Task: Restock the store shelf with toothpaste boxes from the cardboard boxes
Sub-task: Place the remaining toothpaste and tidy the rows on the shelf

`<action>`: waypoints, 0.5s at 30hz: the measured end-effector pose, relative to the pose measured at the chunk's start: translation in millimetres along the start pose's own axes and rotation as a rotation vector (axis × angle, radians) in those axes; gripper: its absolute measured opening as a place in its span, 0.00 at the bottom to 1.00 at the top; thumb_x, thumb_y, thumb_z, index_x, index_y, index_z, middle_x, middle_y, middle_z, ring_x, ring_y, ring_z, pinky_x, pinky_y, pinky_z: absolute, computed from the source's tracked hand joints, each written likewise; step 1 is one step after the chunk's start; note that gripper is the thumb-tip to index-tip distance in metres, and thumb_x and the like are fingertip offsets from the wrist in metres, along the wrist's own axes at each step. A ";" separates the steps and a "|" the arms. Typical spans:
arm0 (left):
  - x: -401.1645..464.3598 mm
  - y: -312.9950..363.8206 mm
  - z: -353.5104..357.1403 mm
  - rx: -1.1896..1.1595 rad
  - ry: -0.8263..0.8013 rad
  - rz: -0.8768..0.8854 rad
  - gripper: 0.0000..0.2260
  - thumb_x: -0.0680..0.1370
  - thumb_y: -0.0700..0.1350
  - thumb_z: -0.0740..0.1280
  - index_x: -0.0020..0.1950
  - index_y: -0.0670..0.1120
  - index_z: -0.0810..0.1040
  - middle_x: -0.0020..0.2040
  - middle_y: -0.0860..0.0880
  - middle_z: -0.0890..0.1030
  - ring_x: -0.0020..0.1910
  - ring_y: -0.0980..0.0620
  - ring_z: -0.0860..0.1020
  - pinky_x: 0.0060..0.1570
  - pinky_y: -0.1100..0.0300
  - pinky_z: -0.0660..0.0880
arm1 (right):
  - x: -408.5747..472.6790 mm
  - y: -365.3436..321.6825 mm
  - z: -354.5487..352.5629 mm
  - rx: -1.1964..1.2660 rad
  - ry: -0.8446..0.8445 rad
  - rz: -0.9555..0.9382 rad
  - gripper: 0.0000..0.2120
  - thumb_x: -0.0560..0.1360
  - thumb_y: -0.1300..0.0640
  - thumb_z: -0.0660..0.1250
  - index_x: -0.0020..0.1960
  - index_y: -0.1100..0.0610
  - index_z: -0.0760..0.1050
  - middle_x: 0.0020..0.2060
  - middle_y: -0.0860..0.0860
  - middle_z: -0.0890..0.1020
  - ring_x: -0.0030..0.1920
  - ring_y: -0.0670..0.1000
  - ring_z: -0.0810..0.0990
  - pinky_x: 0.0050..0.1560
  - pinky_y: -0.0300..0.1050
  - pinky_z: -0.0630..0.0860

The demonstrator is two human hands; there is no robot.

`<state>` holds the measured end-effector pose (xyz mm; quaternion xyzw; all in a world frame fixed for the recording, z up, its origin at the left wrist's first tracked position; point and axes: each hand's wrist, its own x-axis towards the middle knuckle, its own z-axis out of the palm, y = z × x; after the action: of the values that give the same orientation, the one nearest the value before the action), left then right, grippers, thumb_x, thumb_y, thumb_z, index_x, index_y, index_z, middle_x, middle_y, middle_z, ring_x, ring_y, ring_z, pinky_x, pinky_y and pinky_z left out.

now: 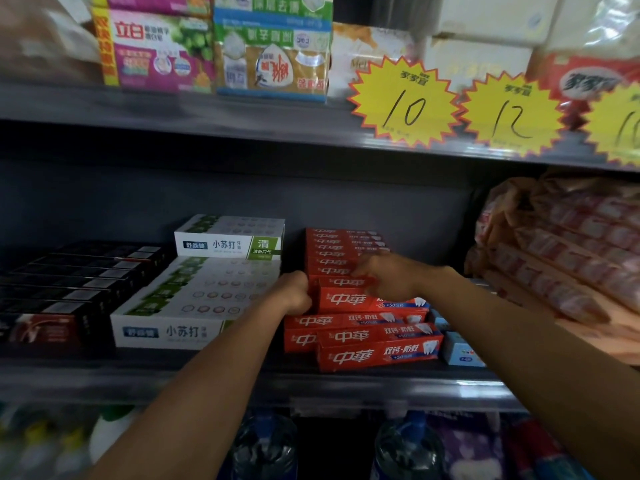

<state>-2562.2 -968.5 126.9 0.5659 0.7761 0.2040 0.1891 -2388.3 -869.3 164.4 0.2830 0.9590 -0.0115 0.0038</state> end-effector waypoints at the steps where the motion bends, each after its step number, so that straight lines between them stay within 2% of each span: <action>1: -0.6 0.3 0.1 0.001 -0.002 -0.003 0.04 0.78 0.38 0.63 0.48 0.46 0.74 0.46 0.49 0.76 0.51 0.49 0.78 0.50 0.57 0.74 | -0.3 0.0 -0.3 0.003 -0.001 0.001 0.18 0.77 0.55 0.65 0.66 0.48 0.74 0.65 0.47 0.74 0.64 0.49 0.73 0.66 0.50 0.70; 5: -3.1 2.8 0.2 0.000 -0.004 -0.009 0.04 0.78 0.38 0.62 0.50 0.46 0.75 0.50 0.47 0.78 0.53 0.48 0.78 0.50 0.57 0.73 | -2.0 -0.1 -0.6 0.003 -0.004 0.005 0.18 0.77 0.55 0.65 0.66 0.48 0.73 0.65 0.48 0.73 0.64 0.49 0.72 0.66 0.50 0.70; 8: -5.8 4.2 -1.6 0.021 -0.012 -0.008 0.04 0.79 0.37 0.62 0.49 0.45 0.74 0.47 0.48 0.76 0.53 0.48 0.78 0.50 0.57 0.73 | -2.7 -1.6 -1.8 -0.005 -0.003 0.001 0.19 0.77 0.55 0.65 0.67 0.48 0.72 0.66 0.48 0.73 0.65 0.50 0.72 0.67 0.50 0.70; 11: -7.1 3.8 -6.4 0.038 -0.015 0.010 0.05 0.78 0.37 0.62 0.45 0.46 0.75 0.45 0.50 0.76 0.50 0.50 0.77 0.48 0.58 0.72 | -8.6 -0.1 -7.9 0.020 0.041 0.010 0.21 0.77 0.55 0.66 0.70 0.48 0.70 0.68 0.47 0.72 0.67 0.50 0.70 0.68 0.50 0.68; 15: -12.9 11.6 -19.9 0.095 0.105 0.047 0.08 0.77 0.36 0.63 0.41 0.47 0.75 0.44 0.49 0.78 0.49 0.49 0.78 0.45 0.58 0.72 | -35.0 14.7 -19.2 0.031 0.117 0.029 0.16 0.76 0.54 0.67 0.63 0.48 0.76 0.61 0.47 0.79 0.60 0.48 0.77 0.62 0.47 0.73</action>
<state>-2559.6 -979.7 150.6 0.5806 0.7804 0.2008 0.1163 -2351.0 -875.5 183.9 0.2969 0.9532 -0.0099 -0.0564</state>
